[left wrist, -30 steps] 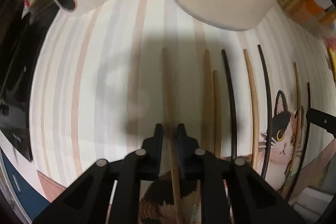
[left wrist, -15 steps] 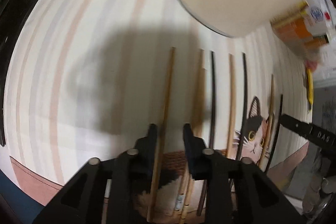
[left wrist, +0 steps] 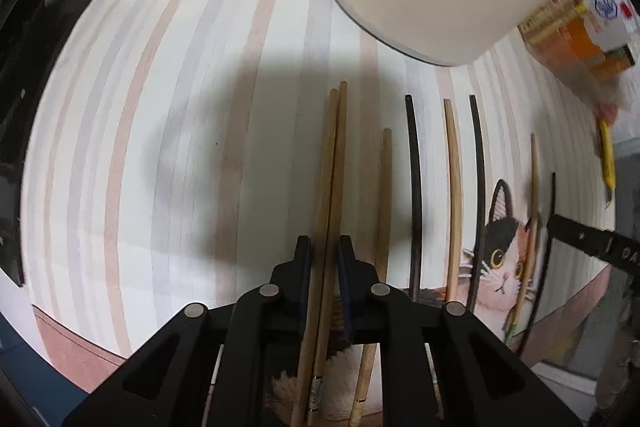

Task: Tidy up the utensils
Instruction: 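Grasp a wooden chopstick with the left tool while the right tool lifts its chopstick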

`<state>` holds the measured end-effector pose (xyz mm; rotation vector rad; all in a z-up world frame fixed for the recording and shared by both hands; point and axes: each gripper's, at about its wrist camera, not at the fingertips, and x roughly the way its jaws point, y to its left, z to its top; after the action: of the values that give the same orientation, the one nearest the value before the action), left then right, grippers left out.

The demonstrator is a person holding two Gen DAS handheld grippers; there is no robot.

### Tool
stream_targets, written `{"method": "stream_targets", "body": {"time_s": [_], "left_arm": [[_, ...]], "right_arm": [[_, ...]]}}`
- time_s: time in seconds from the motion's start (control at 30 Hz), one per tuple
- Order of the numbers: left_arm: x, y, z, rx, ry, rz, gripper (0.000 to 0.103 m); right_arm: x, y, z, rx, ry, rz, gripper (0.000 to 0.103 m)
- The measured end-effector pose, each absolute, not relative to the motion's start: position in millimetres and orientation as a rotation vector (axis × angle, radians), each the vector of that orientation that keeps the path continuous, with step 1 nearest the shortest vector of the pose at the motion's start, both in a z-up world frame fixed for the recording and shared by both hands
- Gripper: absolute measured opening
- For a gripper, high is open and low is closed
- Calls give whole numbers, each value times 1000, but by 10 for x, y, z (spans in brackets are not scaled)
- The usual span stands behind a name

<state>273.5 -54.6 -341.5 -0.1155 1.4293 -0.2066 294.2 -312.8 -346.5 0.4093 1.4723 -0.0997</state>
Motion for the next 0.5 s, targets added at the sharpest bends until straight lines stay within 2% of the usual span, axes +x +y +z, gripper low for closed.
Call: {"method": "stream_targets", "body": {"time_s": [0.1, 0.3, 0.5], "left_arm": [[2759, -413, -3394, -218, 1441, -228, 11], [2734, -269, -3379, -226, 1447, -216, 11], [2742, -422, -3370, -97, 1432, -206, 10]], "right_arm": [[2948, -3119, -3501, 416, 1477, -98, 26], [2974, -3123, -3532, 423, 1480, -100, 26], [3038, -3124, -3548, 409, 1486, -89, 26]]}}
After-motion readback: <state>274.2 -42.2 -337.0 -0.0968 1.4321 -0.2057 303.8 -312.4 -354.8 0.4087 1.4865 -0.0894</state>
